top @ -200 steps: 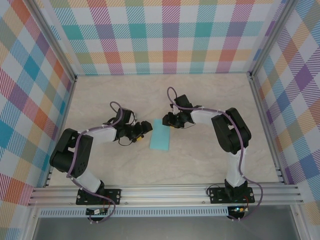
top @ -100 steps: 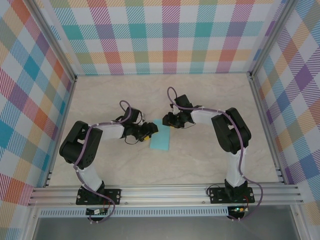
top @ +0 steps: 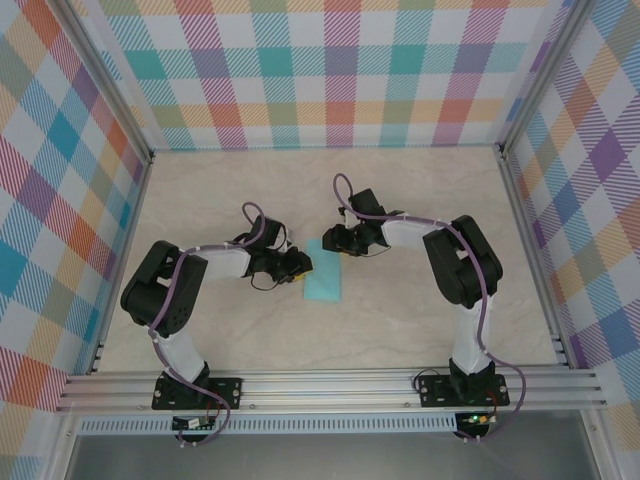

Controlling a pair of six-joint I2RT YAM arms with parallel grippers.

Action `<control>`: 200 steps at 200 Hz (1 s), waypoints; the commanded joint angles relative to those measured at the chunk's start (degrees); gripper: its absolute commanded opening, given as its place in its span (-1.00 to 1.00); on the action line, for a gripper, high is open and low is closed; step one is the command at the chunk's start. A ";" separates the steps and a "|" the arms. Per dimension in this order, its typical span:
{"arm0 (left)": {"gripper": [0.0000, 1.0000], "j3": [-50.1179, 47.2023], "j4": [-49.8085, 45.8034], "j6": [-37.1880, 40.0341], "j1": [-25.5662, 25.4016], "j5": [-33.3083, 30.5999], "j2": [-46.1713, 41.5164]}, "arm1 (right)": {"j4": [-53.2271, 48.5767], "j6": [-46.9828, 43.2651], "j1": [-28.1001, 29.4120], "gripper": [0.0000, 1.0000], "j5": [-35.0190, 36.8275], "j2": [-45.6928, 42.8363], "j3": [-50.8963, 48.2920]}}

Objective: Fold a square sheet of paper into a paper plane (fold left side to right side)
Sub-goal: Third fold the triangle at the center of the table.

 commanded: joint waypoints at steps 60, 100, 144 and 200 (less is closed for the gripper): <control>-0.75 0.32 -1.70 0.65 -1.40 -0.80 -0.79 | -6.46 -11.40 0.20 0.59 8.04 -12.25 -3.36; -0.97 0.48 -1.40 -1.81 -1.64 -0.17 -1.05 | 2.48 -13.55 3.36 0.51 7.99 -24.09 -16.52; -1.00 1.69 -3.72 -3.39 -2.10 -0.19 -2.61 | 5.99 -21.59 15.52 0.65 19.53 -39.65 -31.36; -1.00 2.56 -5.49 -3.51 -2.71 -0.08 -3.48 | 6.69 -27.70 33.22 0.83 40.52 -34.51 -31.01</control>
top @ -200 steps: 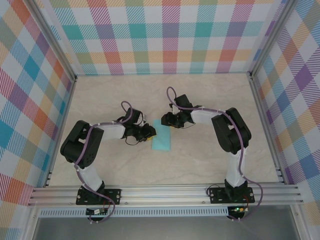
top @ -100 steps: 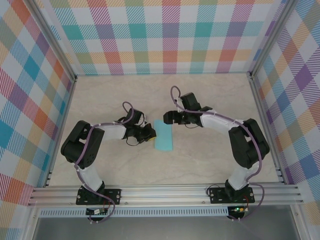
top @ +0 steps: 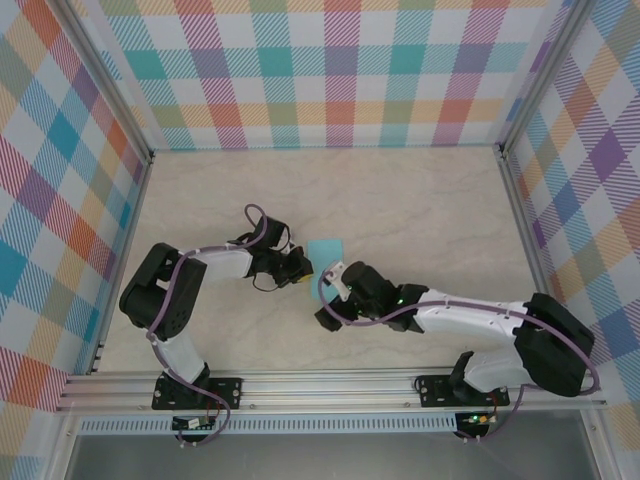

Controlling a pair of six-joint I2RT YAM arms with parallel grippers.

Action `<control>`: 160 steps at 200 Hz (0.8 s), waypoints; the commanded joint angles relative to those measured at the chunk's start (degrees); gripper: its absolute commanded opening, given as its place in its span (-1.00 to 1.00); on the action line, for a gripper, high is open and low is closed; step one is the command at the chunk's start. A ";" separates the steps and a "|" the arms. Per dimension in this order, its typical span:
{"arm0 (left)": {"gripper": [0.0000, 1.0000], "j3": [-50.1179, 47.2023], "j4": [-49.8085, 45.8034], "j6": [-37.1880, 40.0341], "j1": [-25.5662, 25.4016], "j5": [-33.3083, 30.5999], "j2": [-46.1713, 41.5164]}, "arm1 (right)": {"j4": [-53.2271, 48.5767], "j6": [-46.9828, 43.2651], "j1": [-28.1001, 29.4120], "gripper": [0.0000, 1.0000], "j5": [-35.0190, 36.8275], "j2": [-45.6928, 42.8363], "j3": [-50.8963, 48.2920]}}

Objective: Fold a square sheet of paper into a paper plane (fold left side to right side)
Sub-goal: Third fold the triangle at the center of the table.

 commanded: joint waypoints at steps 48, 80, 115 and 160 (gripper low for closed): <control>-1.00 2.24 -2.85 -0.26 -1.17 0.36 -1.79 | 3.36 -10.65 7.21 0.74 22.01 15.10 8.73; -1.00 2.48 -3.08 -0.17 -1.24 0.53 -1.70 | 4.59 -12.76 7.20 0.58 23.54 18.99 11.08; -1.00 2.62 -3.57 0.11 -1.28 0.45 -1.71 | 5.27 -14.97 7.20 0.14 23.99 21.47 12.44; -1.00 3.00 -3.94 0.61 -1.28 0.13 -1.33 | 4.23 -13.99 7.23 -0.77 23.88 20.00 10.92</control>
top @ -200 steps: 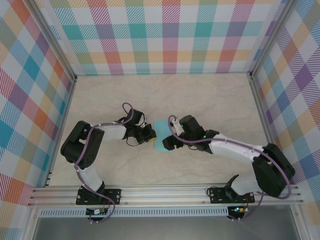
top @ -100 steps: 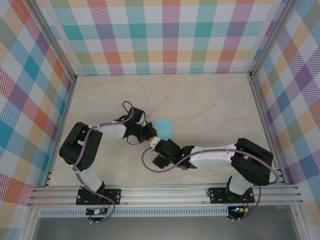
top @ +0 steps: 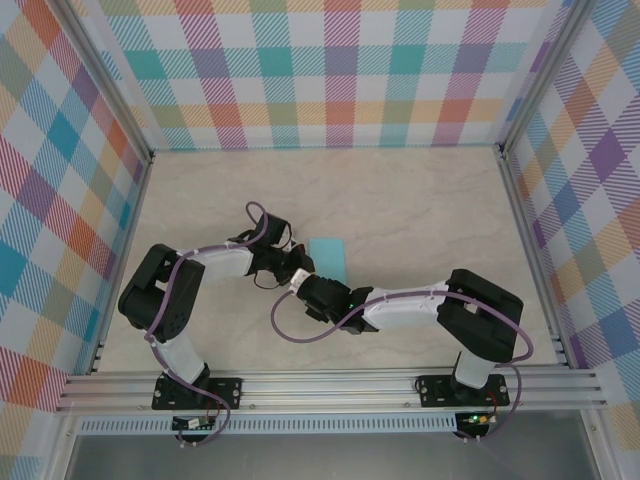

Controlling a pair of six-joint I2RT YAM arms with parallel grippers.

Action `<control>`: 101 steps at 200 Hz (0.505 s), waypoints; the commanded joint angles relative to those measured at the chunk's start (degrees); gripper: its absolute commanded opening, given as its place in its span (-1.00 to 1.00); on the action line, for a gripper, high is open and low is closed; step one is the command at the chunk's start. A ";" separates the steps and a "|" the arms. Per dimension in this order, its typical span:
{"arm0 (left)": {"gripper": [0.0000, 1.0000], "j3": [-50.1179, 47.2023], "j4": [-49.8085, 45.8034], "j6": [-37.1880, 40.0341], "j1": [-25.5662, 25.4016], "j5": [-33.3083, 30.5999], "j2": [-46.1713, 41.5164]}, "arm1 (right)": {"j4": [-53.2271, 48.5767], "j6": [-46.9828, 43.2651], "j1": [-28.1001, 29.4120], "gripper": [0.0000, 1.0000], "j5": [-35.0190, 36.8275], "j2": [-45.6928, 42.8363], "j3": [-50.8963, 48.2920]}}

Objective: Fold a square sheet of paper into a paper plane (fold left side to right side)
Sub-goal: Third fold the triangle at the center of the table.

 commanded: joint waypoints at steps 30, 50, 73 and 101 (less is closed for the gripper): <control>-0.74 2.58 -4.29 3.09 -0.18 -0.61 -1.92 | -0.61 0.96 0.30 -1.00 -0.47 -2.06 -1.60; -0.46 3.48 -6.71 5.05 1.11 -0.57 -3.68 | -1.04 0.96 0.31 -1.00 -1.91 -2.26 -2.10; -0.18 4.96 -10.05 7.63 3.37 -0.32 -6.27 | -1.33 2.82 0.30 -1.00 -2.71 -2.33 -2.26; -0.09 7.62 -14.41 10.04 6.07 -0.22 -8.10 | -1.27 3.74 0.30 -1.00 -3.30 -2.31 -2.30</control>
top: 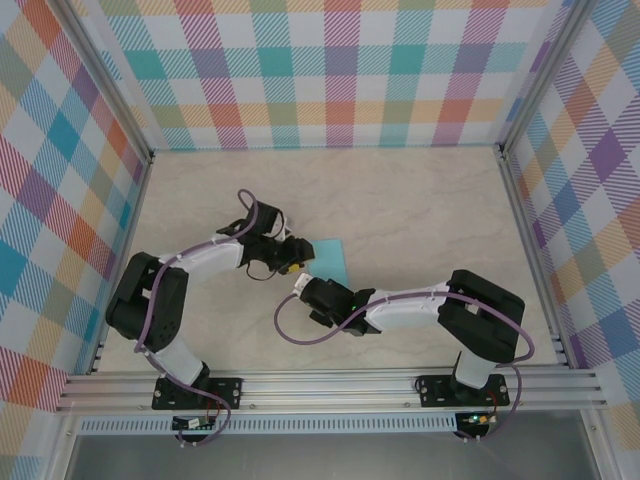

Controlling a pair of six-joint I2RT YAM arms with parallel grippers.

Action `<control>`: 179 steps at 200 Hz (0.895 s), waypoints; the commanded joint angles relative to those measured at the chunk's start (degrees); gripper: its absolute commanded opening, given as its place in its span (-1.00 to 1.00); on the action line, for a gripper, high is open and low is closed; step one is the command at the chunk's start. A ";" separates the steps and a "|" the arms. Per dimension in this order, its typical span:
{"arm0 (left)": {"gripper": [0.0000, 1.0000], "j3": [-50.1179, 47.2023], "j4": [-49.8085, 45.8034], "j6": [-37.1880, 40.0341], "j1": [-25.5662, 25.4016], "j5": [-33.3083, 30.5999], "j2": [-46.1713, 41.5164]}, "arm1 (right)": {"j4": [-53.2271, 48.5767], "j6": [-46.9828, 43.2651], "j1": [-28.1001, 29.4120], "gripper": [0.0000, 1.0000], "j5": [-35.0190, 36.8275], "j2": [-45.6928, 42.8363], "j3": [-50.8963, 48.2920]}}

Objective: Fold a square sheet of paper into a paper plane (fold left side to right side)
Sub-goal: Third fold the triangle at the center of the table.

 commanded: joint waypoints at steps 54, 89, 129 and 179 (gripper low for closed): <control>-0.57 14.31 -5.26 7.35 0.07 7.23 10.76 | -0.68 3.26 0.30 -1.00 -1.67 -1.26 0.00; -0.74 23.86 -8.67 9.28 -2.42 6.57 20.85 | -1.51 3.96 0.21 -1.00 -2.37 -0.86 0.88; -0.82 28.77 -10.46 10.22 -3.53 5.67 27.42 | -1.99 4.74 -0.34 -1.00 -4.31 -0.29 1.50; -0.86 29.30 -11.11 10.86 -3.69 4.57 31.18 | -2.80 6.42 -1.99 -1.00 -8.14 -1.15 1.80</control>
